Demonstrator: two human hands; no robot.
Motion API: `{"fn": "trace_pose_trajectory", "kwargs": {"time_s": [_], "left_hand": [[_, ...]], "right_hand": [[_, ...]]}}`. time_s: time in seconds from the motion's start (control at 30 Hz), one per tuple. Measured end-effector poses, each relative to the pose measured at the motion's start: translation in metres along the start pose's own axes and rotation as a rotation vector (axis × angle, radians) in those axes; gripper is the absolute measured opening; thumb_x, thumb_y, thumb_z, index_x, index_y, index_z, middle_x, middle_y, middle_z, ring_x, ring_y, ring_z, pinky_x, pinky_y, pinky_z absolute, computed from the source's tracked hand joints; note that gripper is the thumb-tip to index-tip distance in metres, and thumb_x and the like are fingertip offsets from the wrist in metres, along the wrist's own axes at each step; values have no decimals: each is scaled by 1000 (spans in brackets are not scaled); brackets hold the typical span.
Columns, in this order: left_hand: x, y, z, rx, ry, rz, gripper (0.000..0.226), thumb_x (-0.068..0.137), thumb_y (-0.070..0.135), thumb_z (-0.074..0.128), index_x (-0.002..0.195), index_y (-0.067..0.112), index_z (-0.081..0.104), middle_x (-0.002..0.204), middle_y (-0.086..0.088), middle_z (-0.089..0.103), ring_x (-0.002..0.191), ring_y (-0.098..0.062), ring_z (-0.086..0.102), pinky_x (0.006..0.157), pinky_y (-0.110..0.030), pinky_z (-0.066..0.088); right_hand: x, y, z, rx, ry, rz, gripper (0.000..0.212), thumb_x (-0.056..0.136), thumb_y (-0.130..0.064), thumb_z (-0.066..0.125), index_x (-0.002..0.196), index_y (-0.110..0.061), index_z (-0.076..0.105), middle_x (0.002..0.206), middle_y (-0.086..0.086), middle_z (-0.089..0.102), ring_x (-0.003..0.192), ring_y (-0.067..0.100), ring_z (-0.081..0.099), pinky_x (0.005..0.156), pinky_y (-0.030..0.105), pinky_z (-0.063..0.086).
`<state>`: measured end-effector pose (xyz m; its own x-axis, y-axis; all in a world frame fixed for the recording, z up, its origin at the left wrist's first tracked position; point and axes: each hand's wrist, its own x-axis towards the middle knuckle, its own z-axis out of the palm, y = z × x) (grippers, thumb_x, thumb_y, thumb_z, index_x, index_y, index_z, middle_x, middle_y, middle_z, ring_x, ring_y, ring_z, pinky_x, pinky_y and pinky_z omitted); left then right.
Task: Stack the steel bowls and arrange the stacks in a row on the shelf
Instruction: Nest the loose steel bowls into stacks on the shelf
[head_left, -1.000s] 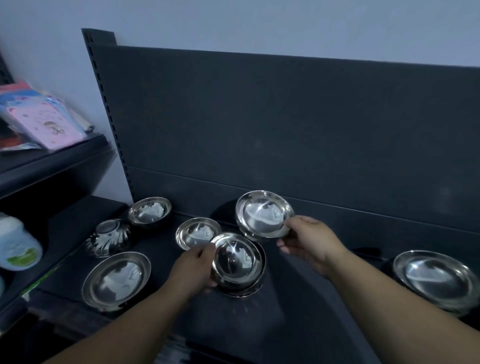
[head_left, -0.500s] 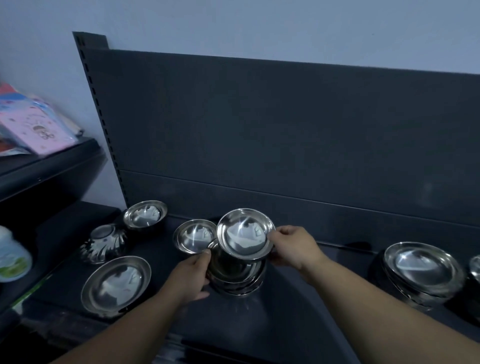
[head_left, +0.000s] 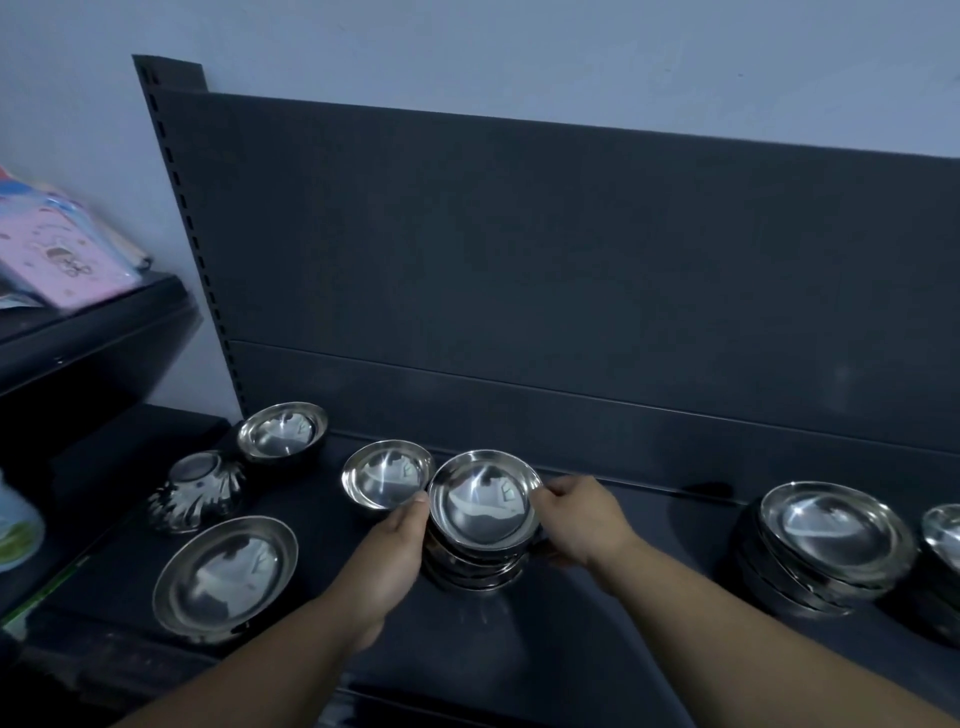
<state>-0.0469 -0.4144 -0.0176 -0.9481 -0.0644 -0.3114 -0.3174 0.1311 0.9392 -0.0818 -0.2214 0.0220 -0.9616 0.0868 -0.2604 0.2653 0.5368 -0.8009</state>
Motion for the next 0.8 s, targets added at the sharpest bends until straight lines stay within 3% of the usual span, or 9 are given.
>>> {"fn": "trace_pose_trajectory", "kwargs": {"time_s": [0.17, 0.4, 0.53, 0.7, 0.8], "left_hand": [[-2, 7, 2, 60, 43, 92, 52, 101, 47, 33, 147, 24, 37, 152, 11, 36, 135, 0, 29, 106, -21, 21], [-2, 6, 3, 162, 77, 164, 48, 101, 45, 33, 143, 23, 44, 148, 8, 44, 125, 1, 36, 100, -20, 25], [-2, 3, 3, 158, 78, 112, 53, 101, 47, 31, 147, 22, 38, 152, 7, 38, 141, -8, 30, 104, -20, 21], [5, -4, 1, 110, 75, 53, 49, 102, 46, 29, 143, 24, 44, 148, 7, 44, 134, -8, 38, 104, -26, 28], [9, -8, 0, 100, 86, 45, 47, 100, 48, 31, 137, 27, 52, 140, 6, 54, 127, -10, 47, 109, -34, 36]], "right_hand": [[3, 2, 1, 26, 13, -17, 27, 86, -25, 48, 77, -11, 68, 77, 13, 71, 73, 31, 72, 56, 38, 61], [5, 10, 6, 44, -36, 32, 25, 89, -23, 46, 78, -13, 67, 83, 14, 71, 77, 31, 72, 54, 36, 60], [7, 10, 8, 36, -45, 41, 29, 92, -29, 47, 84, -13, 69, 79, 10, 69, 74, 27, 71, 49, 27, 53], [8, 13, 11, 128, -6, 58, 37, 94, -27, 48, 82, 2, 67, 71, 13, 65, 58, 24, 61, 49, 28, 53], [7, 13, 11, 113, -3, 45, 37, 94, -27, 47, 76, 0, 65, 72, 14, 65, 59, 24, 63, 48, 28, 53]]}}
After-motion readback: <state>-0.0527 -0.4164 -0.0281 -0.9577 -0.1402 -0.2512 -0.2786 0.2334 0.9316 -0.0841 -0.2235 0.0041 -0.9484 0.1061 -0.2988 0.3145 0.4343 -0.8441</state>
